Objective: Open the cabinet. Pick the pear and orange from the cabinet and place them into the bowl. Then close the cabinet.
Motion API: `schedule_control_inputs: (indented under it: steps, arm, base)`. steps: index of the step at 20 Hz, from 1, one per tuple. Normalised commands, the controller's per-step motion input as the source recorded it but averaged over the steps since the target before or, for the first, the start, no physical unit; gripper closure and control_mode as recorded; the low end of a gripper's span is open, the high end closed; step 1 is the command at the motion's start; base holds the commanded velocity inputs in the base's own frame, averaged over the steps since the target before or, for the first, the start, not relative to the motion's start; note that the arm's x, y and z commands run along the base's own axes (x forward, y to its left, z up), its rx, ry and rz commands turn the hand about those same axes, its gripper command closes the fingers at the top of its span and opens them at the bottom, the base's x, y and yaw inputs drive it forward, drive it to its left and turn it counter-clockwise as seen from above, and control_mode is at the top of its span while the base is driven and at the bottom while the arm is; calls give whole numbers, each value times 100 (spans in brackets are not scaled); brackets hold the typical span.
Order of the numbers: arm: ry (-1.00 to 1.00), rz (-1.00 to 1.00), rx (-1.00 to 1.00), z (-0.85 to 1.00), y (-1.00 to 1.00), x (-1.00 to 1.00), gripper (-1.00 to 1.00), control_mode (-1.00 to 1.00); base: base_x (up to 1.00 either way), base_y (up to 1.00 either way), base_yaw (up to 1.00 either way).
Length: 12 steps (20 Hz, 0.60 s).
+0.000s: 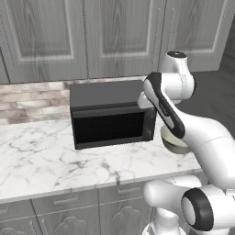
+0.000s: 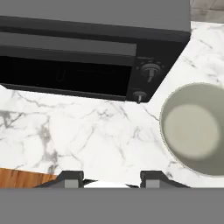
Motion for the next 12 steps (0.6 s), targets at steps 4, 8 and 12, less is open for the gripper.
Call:
schedule_control_inputs:
  steps: [4,8,12]
  arm:
    - [-9,0,0,16,0,0,-100,-100]
    - [-33,0,0,64,0,-7,-100,-100]
    - [-43,0,0,73,0,-18,-100,-100]
  base:
    - [0,0,0]
    - [0,0,0]
    - [0,0,0]
